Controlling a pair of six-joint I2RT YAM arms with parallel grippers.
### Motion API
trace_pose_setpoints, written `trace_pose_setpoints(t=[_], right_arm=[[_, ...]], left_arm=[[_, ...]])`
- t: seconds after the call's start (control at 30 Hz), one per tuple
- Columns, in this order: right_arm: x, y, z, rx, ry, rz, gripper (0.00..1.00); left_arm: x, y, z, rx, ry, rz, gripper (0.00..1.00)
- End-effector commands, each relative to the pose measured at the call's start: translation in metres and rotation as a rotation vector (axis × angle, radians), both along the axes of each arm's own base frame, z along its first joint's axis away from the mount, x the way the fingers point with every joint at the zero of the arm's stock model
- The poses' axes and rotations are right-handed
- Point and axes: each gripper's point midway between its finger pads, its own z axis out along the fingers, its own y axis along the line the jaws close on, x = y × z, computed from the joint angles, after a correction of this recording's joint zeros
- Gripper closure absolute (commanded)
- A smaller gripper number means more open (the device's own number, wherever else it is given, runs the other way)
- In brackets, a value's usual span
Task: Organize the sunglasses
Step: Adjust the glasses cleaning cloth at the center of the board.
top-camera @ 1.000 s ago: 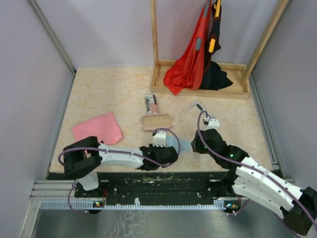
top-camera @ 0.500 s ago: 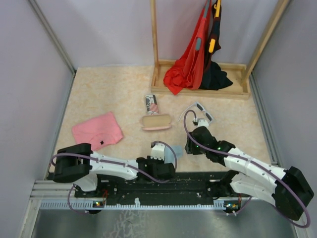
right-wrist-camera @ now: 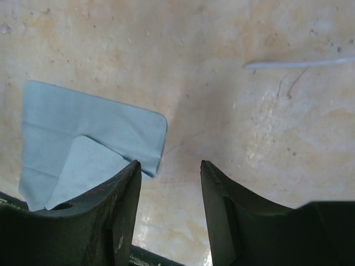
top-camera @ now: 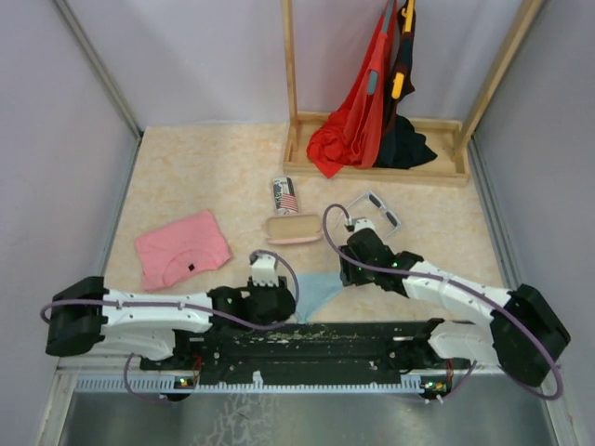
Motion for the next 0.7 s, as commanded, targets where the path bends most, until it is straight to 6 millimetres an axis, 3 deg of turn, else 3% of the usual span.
trace_pose_setpoints(t=[0.0, 0.23, 0.67], right_arm=[[0.028, 0.023, 0.023, -0.011, -0.056, 0.066, 0.52], [0.040, 0.033, 0.013, -0.119, -0.016, 0.101, 0.54], [0.028, 0.050, -0.013, -0.209, 0.089, 0.170, 0.57]], left_arm=[[0.034, 0.031, 0.004, -0.014, -0.042, 0.085, 0.50], [0.046, 0.067, 0.015, -0.055, -0.093, 0.170, 0.52], [0.041, 0.071, 0.013, -0.072, -0.084, 0.152, 0.55]])
